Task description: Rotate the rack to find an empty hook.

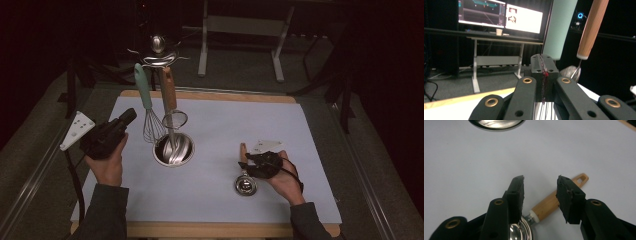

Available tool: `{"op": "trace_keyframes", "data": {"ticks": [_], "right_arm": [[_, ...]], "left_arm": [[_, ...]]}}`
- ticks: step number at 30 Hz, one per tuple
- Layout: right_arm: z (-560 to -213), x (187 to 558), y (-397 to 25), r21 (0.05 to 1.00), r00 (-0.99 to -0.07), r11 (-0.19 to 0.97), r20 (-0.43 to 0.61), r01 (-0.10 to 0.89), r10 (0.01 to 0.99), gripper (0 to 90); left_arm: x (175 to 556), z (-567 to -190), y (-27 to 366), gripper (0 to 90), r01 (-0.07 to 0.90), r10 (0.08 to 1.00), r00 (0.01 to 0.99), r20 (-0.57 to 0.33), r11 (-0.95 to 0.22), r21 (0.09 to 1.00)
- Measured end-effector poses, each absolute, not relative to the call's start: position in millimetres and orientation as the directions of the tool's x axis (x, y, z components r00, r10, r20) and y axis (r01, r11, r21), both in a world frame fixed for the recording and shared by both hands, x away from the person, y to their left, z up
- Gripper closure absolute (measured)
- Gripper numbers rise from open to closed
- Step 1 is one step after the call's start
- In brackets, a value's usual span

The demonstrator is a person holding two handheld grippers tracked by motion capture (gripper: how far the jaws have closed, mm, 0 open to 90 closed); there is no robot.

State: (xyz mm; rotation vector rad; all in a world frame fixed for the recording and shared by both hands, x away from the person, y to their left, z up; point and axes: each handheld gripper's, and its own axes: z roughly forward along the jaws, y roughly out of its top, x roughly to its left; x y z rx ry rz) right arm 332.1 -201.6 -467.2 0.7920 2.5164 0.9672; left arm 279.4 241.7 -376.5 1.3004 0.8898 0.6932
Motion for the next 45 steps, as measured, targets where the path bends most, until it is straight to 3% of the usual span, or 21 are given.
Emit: {"op": "trace_keyframes", "data": {"ticks": [23,45], "right_arm": [[-482,330,-220,0.709,-0.761,0.559,-0.049,0.429,0.647,55.5],[-485,330,-232,0.729,-0.747,0.518,-0.013,0.448,0.664,55.9]], "left_arm": [[282,-317,229,90.0,-0.063,0.837,0.542,-0.074,0.128,0.990],[291,-286,215,90.0,-0.162,0.827,0.560,-0.058,0.178,0.971]]}}
